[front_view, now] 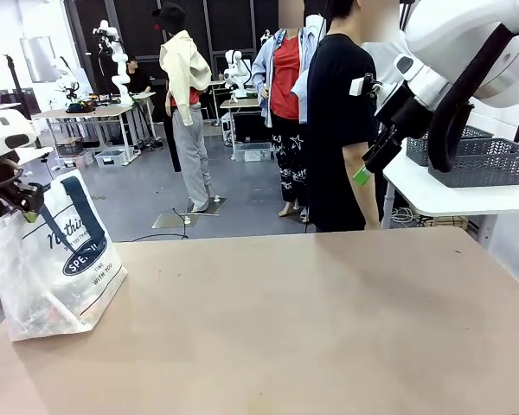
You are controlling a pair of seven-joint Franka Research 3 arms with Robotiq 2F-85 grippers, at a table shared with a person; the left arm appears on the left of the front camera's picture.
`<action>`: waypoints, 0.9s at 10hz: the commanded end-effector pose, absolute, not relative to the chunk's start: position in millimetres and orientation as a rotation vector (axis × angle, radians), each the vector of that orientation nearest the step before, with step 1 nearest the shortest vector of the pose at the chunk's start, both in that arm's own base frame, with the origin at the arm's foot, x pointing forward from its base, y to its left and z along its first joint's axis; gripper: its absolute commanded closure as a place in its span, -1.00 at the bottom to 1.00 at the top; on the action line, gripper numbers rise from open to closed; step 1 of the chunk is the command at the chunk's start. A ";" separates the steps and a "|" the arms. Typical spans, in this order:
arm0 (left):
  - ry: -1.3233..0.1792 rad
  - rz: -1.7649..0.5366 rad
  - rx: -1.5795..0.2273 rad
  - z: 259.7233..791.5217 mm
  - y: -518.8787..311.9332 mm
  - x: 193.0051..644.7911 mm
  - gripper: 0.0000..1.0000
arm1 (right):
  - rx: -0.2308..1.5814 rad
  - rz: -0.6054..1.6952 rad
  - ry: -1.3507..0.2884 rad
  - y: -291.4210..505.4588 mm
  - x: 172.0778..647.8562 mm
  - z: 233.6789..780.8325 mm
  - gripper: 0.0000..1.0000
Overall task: Transfer purchased items from the store into the shopping bag.
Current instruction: Move the Reusable shopping bag to the right side of the table.
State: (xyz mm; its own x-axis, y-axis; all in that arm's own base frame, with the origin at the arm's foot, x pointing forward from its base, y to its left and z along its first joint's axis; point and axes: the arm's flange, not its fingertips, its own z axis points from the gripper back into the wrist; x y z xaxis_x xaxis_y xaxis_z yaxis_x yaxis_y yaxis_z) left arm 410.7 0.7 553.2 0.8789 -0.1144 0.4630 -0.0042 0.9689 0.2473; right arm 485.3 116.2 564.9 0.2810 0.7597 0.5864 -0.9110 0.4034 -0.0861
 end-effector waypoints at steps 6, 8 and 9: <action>-0.480 -0.305 0.112 611.5 0.4 406.6 -1.00 | 0.285 1.132 -0.583 117.7 484.3 567.4 -1.00; -0.520 -0.512 -0.009 629.0 -12.3 409.0 -1.00 | 0.285 1.132 -0.583 117.7 484.3 567.4 -1.00; -0.543 -0.653 -0.086 636.8 -17.3 412.7 -1.00 | 0.285 1.132 -0.583 117.7 484.3 567.4 -1.00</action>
State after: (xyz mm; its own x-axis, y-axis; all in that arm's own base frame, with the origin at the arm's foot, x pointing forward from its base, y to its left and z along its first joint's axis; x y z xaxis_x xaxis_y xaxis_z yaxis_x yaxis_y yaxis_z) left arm 407.4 -26.5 629.6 0.7226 -0.4707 0.5063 0.4632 0.8733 0.1508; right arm 485.2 116.3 565.0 0.2814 0.7595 0.5865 -0.9109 0.4037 -0.0858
